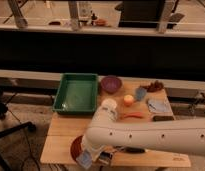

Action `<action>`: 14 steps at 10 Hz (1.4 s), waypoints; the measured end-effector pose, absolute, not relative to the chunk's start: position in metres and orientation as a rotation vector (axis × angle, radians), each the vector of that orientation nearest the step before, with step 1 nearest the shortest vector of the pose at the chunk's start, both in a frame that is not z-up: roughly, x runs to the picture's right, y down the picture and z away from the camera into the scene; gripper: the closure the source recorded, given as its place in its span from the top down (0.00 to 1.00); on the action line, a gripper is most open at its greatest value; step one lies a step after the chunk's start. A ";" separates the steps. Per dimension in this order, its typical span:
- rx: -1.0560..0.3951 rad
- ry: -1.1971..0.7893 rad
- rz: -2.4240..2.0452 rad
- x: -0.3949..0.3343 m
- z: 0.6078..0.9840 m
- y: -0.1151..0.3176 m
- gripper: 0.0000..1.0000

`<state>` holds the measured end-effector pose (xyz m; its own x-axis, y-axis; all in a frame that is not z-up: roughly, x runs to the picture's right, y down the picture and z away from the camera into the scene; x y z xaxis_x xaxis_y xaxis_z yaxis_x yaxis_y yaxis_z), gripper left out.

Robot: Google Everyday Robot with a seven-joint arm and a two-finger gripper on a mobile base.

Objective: Wipe red bowl with sponge

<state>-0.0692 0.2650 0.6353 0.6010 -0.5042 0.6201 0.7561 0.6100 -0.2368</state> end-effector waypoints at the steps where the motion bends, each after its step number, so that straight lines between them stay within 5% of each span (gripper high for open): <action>1: -0.489 -0.553 -0.804 -0.085 0.624 0.257 0.00; 5: -0.413 -0.660 -0.882 -0.136 0.622 0.252 0.00; 9: -0.430 -0.705 -0.857 -0.130 0.668 0.263 0.00; 14: -0.419 -0.735 -0.872 -0.142 0.649 0.261 0.00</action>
<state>-0.1425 0.2608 0.6493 0.4255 -0.5372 0.7283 0.8088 0.5867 -0.0399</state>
